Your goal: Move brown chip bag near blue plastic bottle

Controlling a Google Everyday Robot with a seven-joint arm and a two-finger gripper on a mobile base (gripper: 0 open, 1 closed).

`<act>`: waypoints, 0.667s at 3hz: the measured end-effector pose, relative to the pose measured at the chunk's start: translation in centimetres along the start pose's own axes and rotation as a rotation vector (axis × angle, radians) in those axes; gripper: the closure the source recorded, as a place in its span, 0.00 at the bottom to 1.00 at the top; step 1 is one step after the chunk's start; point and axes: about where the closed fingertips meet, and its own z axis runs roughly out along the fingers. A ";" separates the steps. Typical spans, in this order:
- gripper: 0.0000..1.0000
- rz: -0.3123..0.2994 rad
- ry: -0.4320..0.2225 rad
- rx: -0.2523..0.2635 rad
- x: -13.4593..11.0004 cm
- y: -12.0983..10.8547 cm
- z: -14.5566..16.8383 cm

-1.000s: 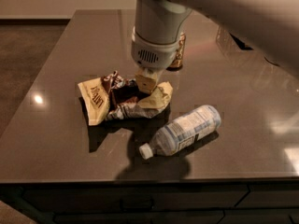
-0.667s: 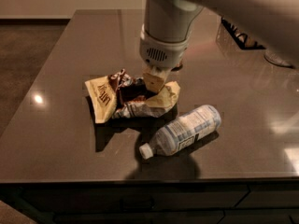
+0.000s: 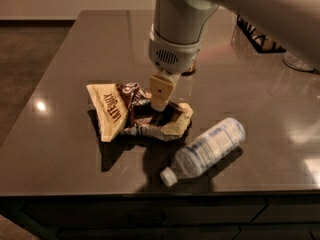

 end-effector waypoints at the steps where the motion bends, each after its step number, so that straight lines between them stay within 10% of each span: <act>1: 0.00 -0.001 -0.005 0.005 -0.1 0.0 -0.2; 2: 0.00 -0.001 -0.005 0.005 -0.1 0.0 -0.2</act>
Offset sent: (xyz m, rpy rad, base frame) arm 0.0000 0.0006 0.0017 0.0029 -0.0067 0.0003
